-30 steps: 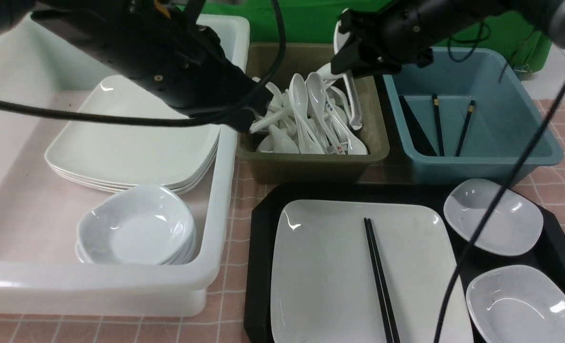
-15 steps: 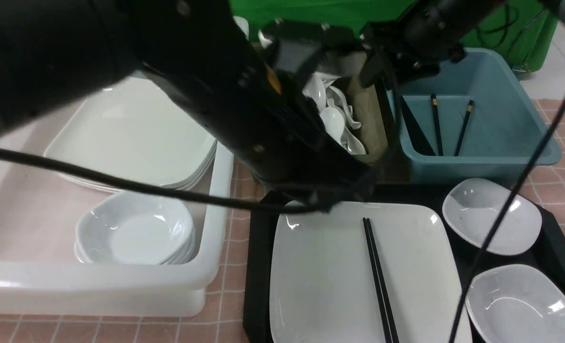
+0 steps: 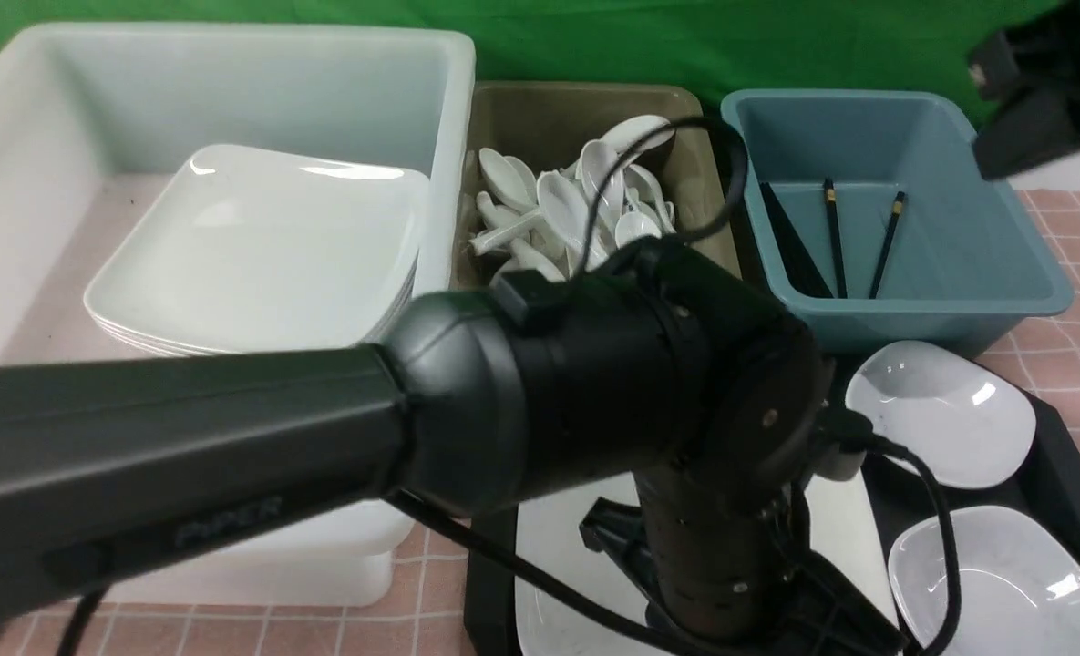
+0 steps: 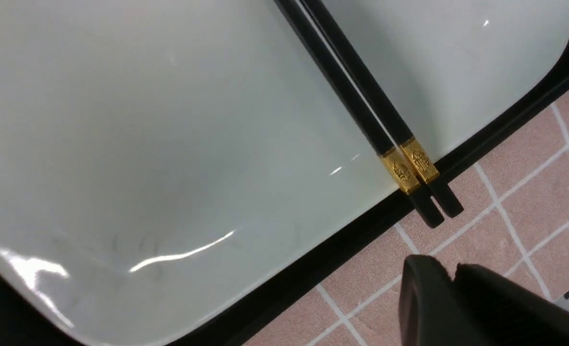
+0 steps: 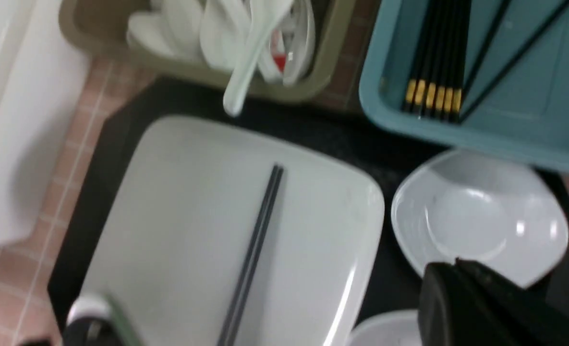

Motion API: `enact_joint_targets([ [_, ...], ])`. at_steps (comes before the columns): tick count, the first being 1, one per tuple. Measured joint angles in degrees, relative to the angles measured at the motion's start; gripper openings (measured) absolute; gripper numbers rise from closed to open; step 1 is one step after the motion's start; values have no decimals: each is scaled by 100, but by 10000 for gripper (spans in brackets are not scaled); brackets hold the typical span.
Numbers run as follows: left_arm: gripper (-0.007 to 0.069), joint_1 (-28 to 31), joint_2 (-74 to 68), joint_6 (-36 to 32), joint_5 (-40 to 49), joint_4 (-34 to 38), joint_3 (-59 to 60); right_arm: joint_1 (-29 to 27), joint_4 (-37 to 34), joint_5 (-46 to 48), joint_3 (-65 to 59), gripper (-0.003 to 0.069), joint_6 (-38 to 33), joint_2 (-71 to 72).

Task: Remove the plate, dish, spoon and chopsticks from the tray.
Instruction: Use the left arm to grab a pair of chopsticks from the plate

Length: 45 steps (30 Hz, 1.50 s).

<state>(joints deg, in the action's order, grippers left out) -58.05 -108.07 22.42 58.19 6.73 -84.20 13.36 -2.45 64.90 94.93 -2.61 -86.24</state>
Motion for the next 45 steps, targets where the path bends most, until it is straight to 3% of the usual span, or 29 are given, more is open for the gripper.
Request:
enact_joint_targets([
  [12,174,-39,-148,425,-304,46,0,0,-140,-18,-1919,99,-112,1715],
  [19,381,-99,-407,174,-1134,-61,0,0,-296,-61,-2443,105,-126,2385],
  [24,460,-99,-487,199,-1166,-312,0,0,-313,-272,-2635,112,-127,2526],
  [32,466,-99,-799,375,-1183,-359,-93,0,-313,-346,-2741,122,-161,2533],
  [40,456,-99,-1374,568,-315,-438,-803,0,-313,-365,-2741,130,-412,2533],
  [43,423,-99,-1438,721,-109,-443,-877,0,-313,-365,-2741,134,-424,2533],
  [45,346,-99,-1456,810,36,-443,-920,0,-313,-365,-2741,141,-451,2533],
])
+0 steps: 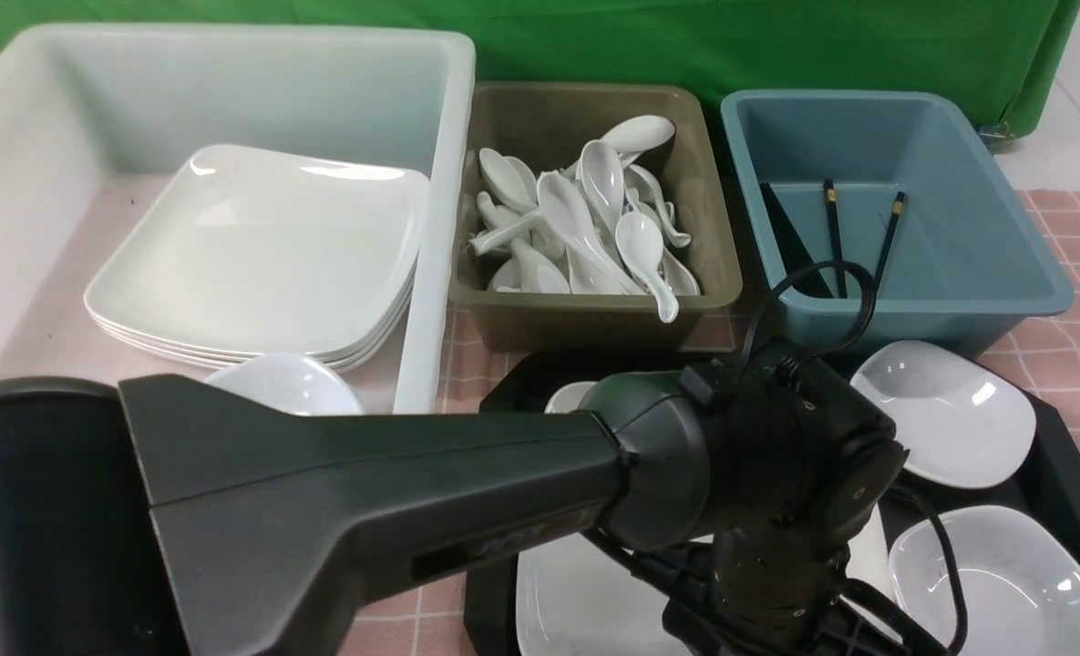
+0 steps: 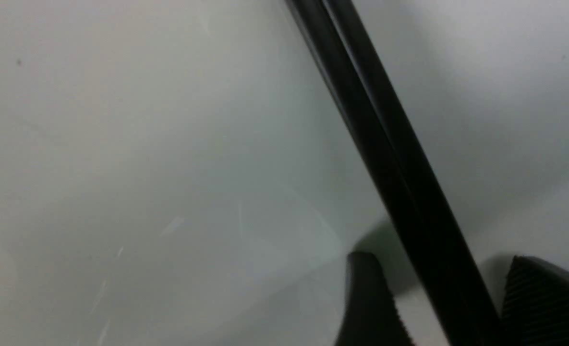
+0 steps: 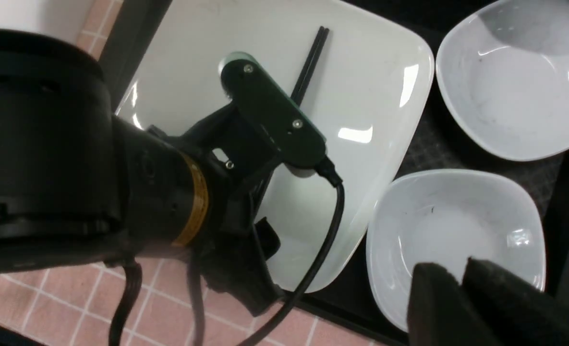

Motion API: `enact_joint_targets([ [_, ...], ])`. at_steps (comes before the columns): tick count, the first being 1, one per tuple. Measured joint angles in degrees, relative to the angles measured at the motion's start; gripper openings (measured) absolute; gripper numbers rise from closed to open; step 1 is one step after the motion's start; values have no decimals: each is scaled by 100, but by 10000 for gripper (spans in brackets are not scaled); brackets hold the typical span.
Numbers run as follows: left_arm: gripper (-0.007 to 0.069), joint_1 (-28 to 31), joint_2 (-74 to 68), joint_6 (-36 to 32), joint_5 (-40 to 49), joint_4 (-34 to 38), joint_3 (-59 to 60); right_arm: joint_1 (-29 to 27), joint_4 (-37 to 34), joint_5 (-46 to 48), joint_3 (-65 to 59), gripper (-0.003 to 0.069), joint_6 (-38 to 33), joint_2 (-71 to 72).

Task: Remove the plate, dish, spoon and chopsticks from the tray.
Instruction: Use the left arm to grab a pair of chopsticks from the plate

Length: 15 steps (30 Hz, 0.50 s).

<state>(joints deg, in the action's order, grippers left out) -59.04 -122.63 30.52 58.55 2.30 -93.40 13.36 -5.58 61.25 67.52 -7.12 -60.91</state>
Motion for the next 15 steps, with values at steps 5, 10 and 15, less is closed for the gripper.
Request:
enact_joint_targets([
  [5,95,0,0,34,265,0,-99,0,0,0,0,146,-135,0],
  [10,88,0,-5,-6,652,-113,-513,0,0,-1,0,155,-179,0],
  [15,88,0,35,-178,1071,-268,-1227,0,0,-1,0,162,-221,5],
])
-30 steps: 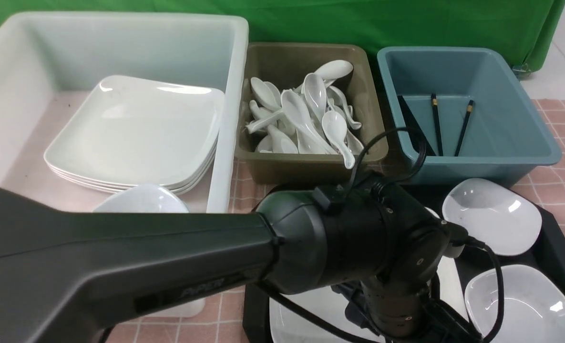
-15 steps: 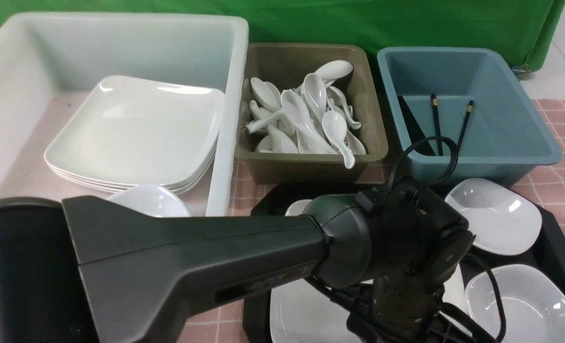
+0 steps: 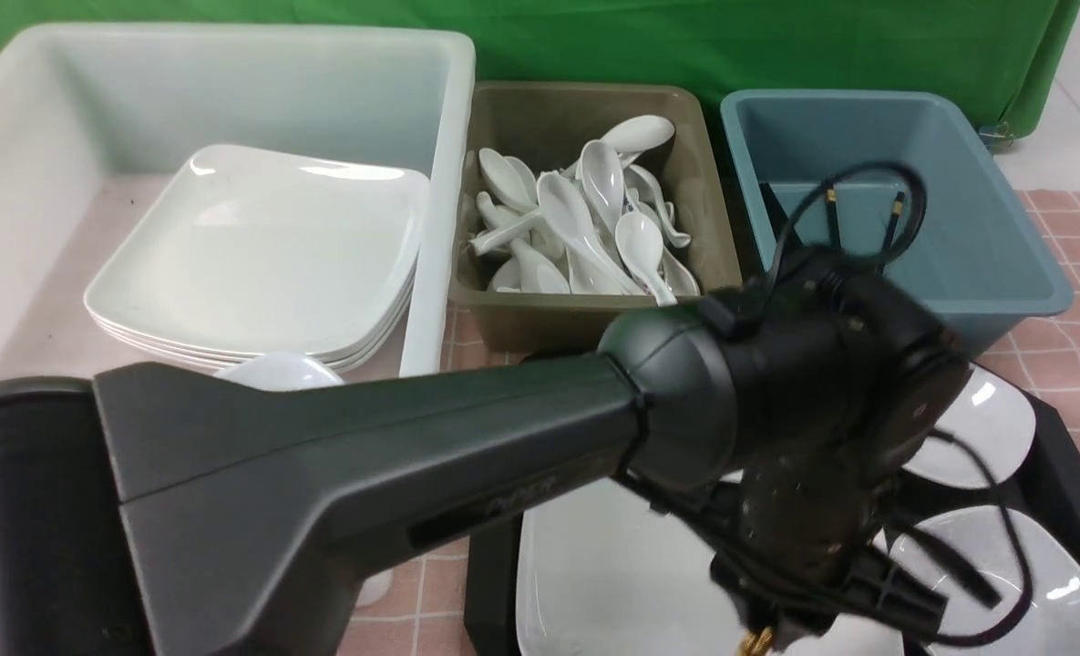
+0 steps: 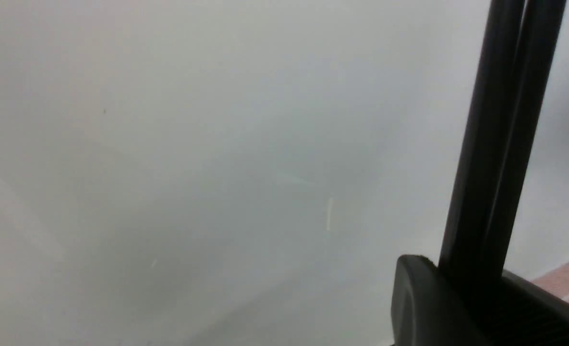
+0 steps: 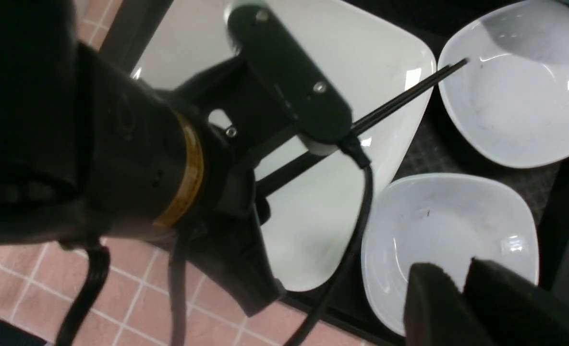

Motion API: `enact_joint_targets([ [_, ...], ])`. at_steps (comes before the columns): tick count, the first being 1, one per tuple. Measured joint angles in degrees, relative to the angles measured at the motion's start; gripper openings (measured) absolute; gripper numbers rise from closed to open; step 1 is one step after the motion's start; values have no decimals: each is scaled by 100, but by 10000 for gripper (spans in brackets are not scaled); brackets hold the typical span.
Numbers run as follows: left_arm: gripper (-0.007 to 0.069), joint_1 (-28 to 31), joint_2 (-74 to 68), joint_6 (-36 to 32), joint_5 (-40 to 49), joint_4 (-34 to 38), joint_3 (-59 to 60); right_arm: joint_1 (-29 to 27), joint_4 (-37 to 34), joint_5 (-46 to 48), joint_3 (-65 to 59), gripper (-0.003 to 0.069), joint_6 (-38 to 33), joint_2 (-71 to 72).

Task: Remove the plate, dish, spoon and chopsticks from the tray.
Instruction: Use the left arm to grab a pair of chopsticks from the plate, then use the left arm to put the chopsticks into the small storage box on the right

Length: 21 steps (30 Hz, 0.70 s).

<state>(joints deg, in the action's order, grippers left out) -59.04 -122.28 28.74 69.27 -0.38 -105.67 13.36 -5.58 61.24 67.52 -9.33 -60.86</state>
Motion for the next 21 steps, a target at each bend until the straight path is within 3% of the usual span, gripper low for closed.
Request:
enact_joint_targets([
  [8,88,246,43,-147,-48,94,-1162,0,159,-349,6,167,243,301],
  [12,88,814,-172,-233,-582,806,-1850,0,164,-697,30,167,438,598],
  [15,88,1129,-420,-789,-1703,1259,-2232,0,164,-903,40,170,458,792],
  [17,88,1183,-505,-1032,-2136,1293,-2289,0,164,-933,47,171,458,849],
  [21,88,1262,-853,-1659,-3961,1289,-2316,0,164,-1034,47,176,503,1008],
])
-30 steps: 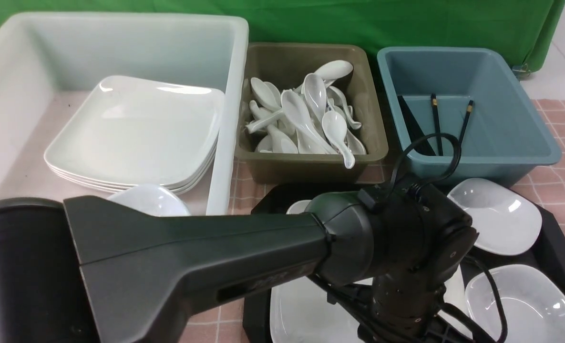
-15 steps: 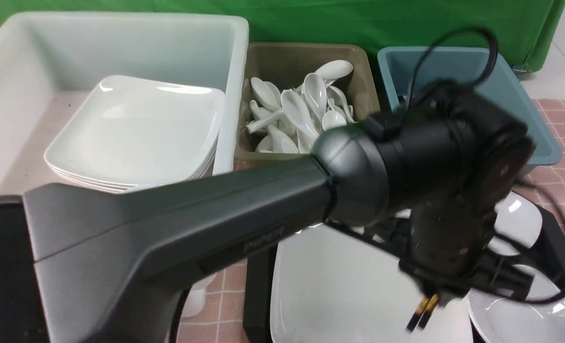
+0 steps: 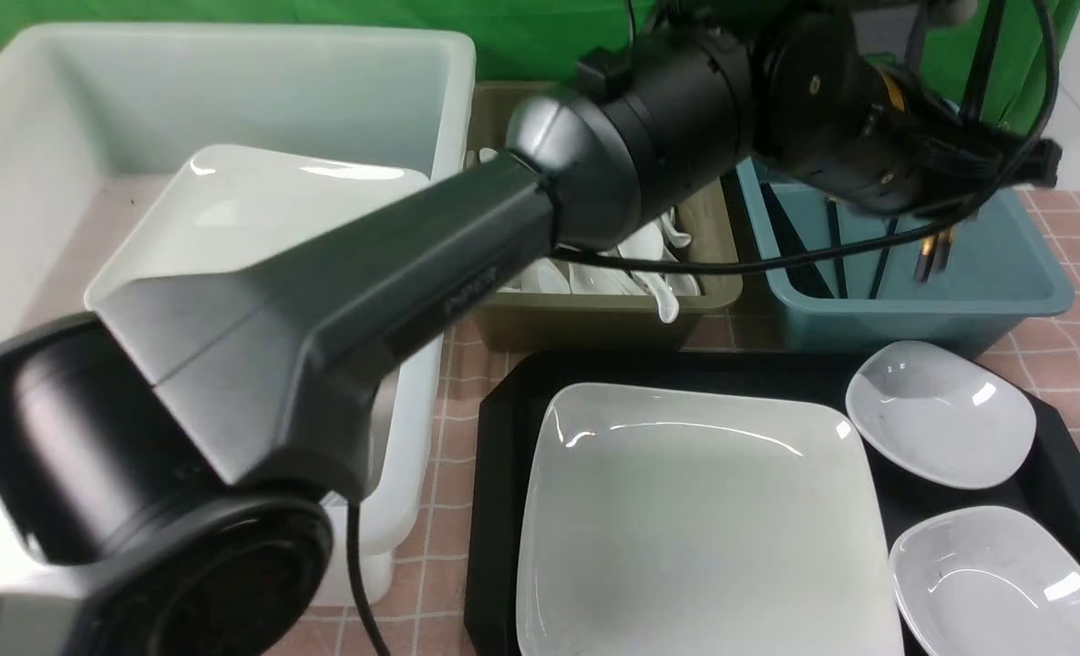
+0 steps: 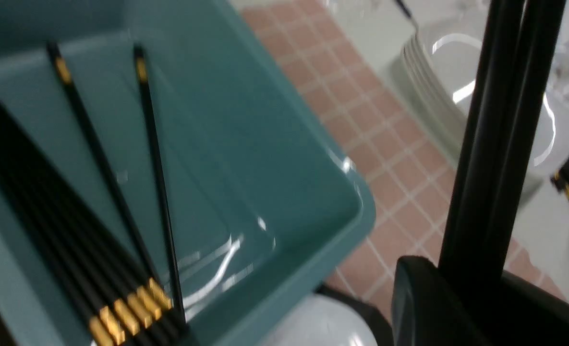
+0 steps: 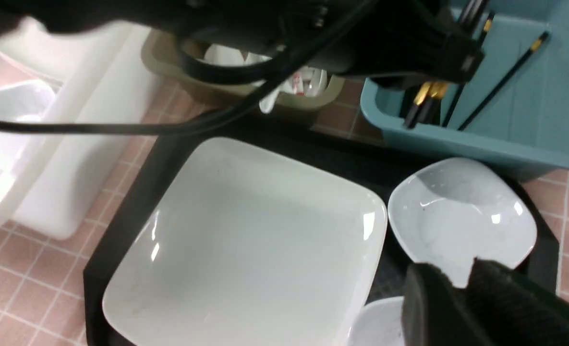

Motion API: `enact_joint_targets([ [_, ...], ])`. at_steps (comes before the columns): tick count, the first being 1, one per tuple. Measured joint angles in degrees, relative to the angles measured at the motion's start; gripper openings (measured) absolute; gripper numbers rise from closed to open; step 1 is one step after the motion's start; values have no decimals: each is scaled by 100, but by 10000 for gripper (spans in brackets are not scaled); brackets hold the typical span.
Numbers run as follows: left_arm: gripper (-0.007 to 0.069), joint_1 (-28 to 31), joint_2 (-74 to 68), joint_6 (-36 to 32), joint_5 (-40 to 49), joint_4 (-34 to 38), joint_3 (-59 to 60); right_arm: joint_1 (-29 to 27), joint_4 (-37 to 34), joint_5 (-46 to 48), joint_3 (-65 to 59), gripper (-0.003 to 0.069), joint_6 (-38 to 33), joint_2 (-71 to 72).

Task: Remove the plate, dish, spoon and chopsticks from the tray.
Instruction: Use the left arm to put the chopsticks into the small storage box on the right

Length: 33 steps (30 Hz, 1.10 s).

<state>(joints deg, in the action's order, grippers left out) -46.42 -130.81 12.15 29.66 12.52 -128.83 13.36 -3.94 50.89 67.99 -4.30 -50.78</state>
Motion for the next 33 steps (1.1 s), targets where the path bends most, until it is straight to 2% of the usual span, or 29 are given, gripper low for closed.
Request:
enact_joint_targets([
  [2,88,10,-90,-41,-381,-61,-4,0,0,0,0,175,57,26],
  [3,88,11,-266,-82,-903,-225,-4,0,0,-37,0,177,80,52],
  [5,88,11,-385,-109,-1160,-358,-4,0,0,-92,0,177,80,70],
  [8,88,21,-712,-129,-1839,-705,-4,0,267,-730,-121,174,68,155],
  [11,88,32,-853,-129,-2022,-978,-4,0,529,-1134,-239,147,139,175],
  [13,88,44,-991,-129,-2154,-1252,-4,0,721,-1575,-452,70,234,180],
  [16,88,57,-1102,-143,-2208,-1496,-4,0,759,-1905,-666,30,236,180],
  [27,88,375,-1348,-143,-2347,-1679,-4,0,776,-2183,-786,30,236,180],
  [33,121,418,-1462,-121,-2321,-1616,-4,0,783,-2237,-786,30,236,180],
])
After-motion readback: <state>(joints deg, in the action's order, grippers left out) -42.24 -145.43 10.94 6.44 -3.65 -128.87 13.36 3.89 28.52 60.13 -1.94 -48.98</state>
